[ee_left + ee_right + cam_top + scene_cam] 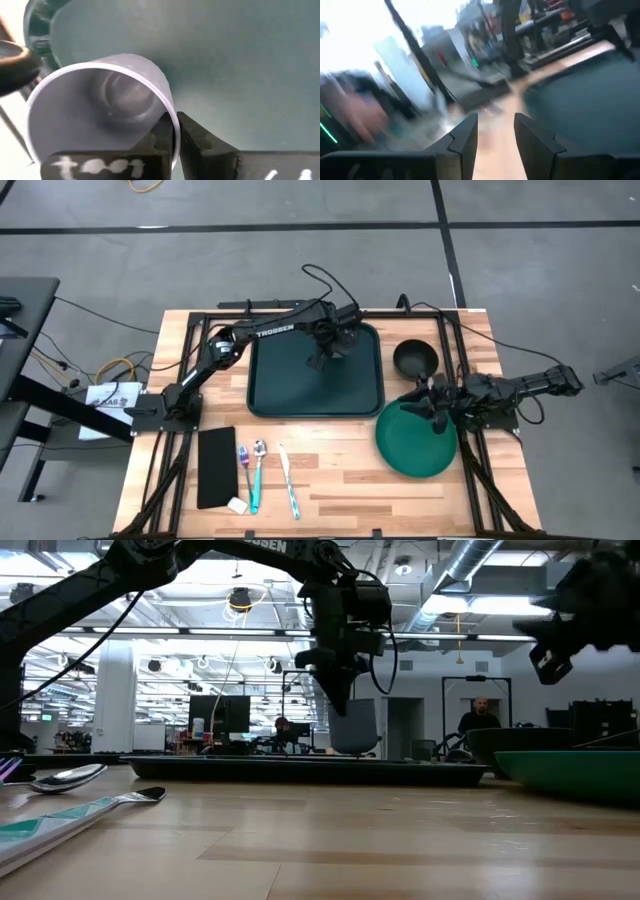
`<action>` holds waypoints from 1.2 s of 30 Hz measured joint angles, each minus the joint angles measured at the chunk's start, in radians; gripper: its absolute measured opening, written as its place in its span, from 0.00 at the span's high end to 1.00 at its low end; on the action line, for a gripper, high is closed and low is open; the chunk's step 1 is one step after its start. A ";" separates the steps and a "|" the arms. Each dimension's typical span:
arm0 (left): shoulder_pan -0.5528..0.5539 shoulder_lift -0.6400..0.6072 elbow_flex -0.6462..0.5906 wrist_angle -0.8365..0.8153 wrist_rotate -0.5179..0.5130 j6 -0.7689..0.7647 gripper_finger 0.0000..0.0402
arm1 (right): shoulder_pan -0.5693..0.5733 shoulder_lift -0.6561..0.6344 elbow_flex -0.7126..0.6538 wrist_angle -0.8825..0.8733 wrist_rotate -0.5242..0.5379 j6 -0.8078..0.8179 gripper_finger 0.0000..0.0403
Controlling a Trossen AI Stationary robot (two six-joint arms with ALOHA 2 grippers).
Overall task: Set up tray
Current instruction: Put the gray cup on the black serving tray
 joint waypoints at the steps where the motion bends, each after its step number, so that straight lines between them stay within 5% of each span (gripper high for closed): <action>1: -0.001 0.000 0.000 -0.002 0.001 -0.003 1.00 | 0.000 0.000 0.000 0.037 0.016 0.093 0.70; 4: -0.003 0.000 0.004 -0.008 0.001 -0.006 1.00 | 0.000 0.001 0.000 0.149 0.077 0.297 0.69; 9: -0.008 0.000 0.038 -0.039 0.016 -0.008 1.00 | 0.000 0.000 0.000 0.220 0.154 0.388 0.68; 15: -0.012 -0.025 0.038 -0.093 0.023 -0.022 1.00 | -0.019 0.026 0.031 0.163 0.214 0.211 0.68; 23: -0.045 -0.125 0.037 -0.149 0.017 -0.039 1.00 | -0.164 0.334 0.255 -0.055 0.362 0.007 0.72; 28: -0.107 -0.201 0.037 -0.157 -0.043 0.028 1.00 | -0.288 0.571 0.371 -0.077 0.325 -0.076 0.73; 36: -0.195 -0.233 0.037 -0.235 -0.040 0.057 1.00 | -0.386 0.852 0.533 -0.024 0.121 -0.356 0.73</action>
